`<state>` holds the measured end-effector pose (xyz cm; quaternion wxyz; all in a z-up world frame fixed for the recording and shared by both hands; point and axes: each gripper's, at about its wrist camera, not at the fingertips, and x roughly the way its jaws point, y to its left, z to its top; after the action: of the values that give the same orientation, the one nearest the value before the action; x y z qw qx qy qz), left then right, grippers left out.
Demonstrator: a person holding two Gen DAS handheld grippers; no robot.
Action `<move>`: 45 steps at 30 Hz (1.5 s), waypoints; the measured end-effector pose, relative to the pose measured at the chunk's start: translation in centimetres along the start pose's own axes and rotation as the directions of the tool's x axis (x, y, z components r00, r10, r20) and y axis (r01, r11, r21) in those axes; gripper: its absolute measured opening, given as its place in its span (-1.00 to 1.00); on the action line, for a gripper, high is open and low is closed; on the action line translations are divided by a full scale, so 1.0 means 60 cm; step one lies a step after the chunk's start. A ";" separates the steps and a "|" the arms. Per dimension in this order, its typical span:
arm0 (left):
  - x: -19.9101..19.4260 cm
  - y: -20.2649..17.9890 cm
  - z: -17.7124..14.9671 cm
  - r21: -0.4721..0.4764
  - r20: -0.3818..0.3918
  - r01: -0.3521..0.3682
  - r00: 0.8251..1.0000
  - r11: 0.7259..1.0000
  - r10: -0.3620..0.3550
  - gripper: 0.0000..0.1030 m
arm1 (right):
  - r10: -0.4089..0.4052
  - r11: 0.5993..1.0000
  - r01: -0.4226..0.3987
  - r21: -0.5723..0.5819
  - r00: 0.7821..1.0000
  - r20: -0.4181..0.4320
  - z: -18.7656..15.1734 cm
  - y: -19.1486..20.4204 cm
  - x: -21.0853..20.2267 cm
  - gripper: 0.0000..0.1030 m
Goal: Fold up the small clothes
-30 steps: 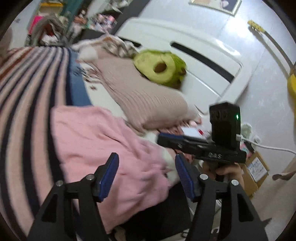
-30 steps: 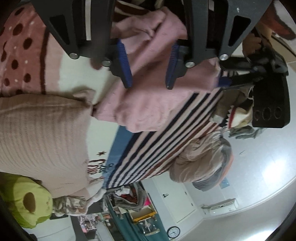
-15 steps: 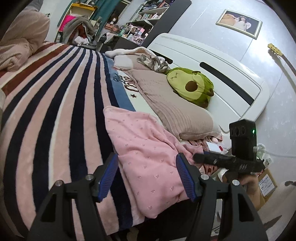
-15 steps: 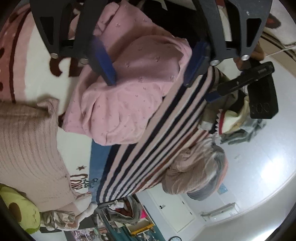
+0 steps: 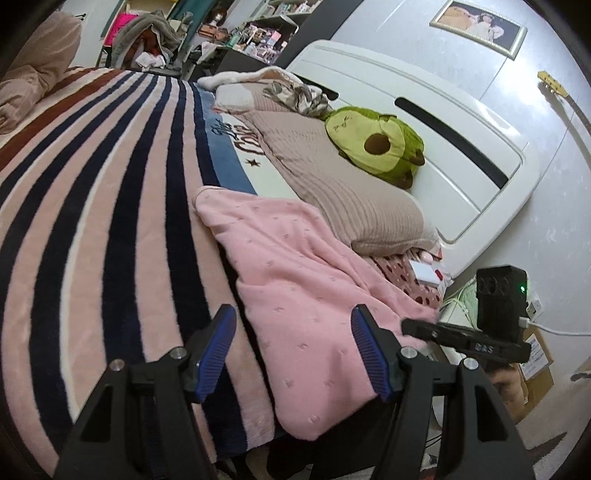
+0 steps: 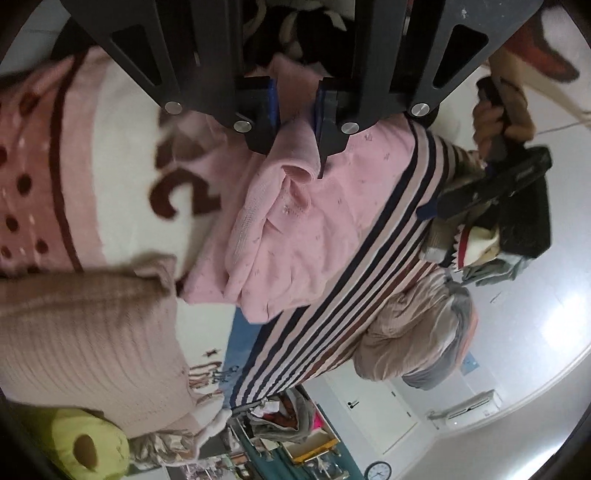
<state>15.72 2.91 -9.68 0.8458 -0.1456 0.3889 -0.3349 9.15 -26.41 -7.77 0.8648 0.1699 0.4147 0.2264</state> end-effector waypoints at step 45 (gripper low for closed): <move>0.177 0.076 0.041 -0.252 -0.198 0.110 0.967 0.962 -0.162 0.21 | 0.242 0.965 -0.223 0.141 0.961 -0.135 0.069 -0.108 0.125 0.25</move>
<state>24.70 -1.00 -16.36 0.7495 -0.2354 0.5052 -0.3571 18.25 -28.31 -13.23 0.7860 0.2534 0.4693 0.3126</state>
